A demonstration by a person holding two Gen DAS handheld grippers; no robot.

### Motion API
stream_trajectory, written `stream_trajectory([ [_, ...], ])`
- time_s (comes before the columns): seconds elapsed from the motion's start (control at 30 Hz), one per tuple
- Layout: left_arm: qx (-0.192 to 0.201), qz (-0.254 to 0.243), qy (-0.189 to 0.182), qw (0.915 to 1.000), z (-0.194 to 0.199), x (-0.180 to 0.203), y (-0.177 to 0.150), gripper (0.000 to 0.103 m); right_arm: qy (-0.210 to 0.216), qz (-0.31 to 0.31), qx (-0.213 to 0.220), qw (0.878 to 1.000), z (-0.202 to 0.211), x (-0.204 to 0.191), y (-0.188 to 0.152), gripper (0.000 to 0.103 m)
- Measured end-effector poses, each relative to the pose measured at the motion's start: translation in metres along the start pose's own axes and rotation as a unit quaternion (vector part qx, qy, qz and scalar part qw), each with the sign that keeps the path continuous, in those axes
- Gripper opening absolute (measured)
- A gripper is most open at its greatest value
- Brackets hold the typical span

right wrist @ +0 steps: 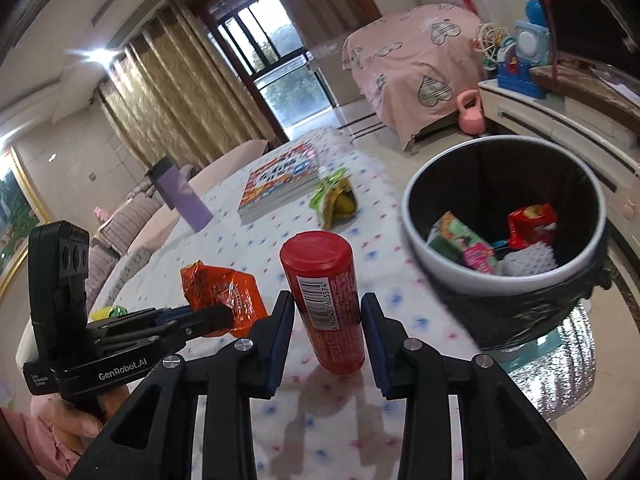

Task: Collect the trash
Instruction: 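Carry the can and wrapper over the bin and open both tools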

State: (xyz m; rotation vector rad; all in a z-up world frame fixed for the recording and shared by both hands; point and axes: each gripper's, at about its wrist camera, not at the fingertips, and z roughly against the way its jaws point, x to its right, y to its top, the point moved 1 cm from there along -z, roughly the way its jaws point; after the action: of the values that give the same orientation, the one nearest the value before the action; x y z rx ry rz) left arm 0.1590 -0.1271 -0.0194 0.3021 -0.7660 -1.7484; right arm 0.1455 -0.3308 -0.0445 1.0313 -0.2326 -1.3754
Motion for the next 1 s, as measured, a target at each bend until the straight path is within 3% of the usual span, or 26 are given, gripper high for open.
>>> stream_trajectory([
  [0.53, 0.015, -0.05, -0.035, 0.998, -0.014, 0.06, 0.037, 0.021, -0.045, -0.018, 0.05, 0.998, 0.042, 0.047, 0.028, 0.035],
  [1.0, 0.014, -0.069, -0.043, 0.9966, -0.032, 0.089, 0.064, 0.021, -0.066, -0.028, 0.067, 0.995, 0.051, 0.074, 0.046, 0.035],
])
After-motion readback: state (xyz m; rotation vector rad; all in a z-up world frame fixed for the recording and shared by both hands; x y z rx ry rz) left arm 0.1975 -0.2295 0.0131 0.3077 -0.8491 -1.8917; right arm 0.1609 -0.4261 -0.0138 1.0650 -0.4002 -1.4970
